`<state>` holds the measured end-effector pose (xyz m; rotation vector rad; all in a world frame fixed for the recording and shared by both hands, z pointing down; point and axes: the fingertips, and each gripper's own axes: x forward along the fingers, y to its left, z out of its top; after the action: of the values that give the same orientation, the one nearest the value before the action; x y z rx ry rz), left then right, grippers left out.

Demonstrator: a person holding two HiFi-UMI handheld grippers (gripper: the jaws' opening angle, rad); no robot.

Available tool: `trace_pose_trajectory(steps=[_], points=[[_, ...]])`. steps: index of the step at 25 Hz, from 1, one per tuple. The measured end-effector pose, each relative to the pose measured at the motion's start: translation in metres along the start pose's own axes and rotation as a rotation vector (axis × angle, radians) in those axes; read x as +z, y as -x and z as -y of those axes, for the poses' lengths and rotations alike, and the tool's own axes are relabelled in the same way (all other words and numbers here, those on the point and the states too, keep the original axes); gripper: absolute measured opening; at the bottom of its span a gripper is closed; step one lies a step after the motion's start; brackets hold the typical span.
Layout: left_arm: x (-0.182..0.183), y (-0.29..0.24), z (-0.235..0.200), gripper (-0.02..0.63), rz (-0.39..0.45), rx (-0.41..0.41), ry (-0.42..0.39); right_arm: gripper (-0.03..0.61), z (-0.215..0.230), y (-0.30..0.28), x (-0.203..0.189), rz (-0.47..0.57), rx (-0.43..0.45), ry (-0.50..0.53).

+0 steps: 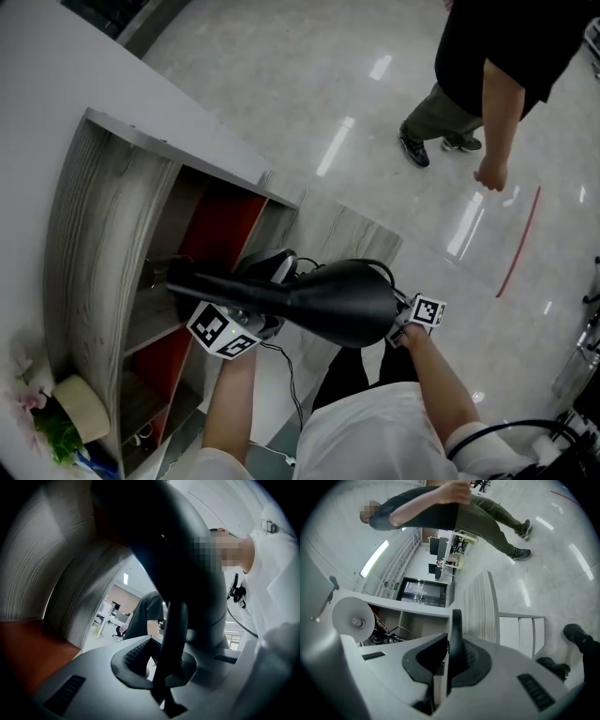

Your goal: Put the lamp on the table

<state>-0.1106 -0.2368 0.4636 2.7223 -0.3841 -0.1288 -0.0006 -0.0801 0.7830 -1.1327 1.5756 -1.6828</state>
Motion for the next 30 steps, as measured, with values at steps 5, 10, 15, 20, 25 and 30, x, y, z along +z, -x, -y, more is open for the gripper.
trace_pose_trajectory(steps=[5, 10, 15, 20, 25, 30], points=[[0.008, -0.003, -0.006, 0.008, 0.007, -0.010, -0.030, 0.023, -0.003, -0.016, -0.004, 0.047, 0.027, -0.019], [0.008, -0.002, -0.010, 0.009, 0.007, 0.008, -0.039, 0.023, 0.002, -0.021, -0.007, 0.057, 0.009, -0.018], [0.009, -0.001, -0.010, 0.009, 0.028, 0.053, -0.016, 0.024, 0.017, -0.018, -0.011, 0.006, -0.103, 0.033], [0.006, -0.001, -0.001, 0.009, 0.025, 0.066, -0.027, 0.025, 0.026, -0.016, -0.017, -0.016, -0.181, 0.047], [0.004, -0.004, 0.005, 0.009, -0.003, 0.051, -0.058, 0.037, 0.032, -0.023, -0.026, -0.039, -0.209, 0.061], [0.007, 0.004, -0.003, 0.009, -0.023, 0.074, -0.084, 0.057, 0.033, -0.034, -0.044, -0.073, -0.228, 0.069]])
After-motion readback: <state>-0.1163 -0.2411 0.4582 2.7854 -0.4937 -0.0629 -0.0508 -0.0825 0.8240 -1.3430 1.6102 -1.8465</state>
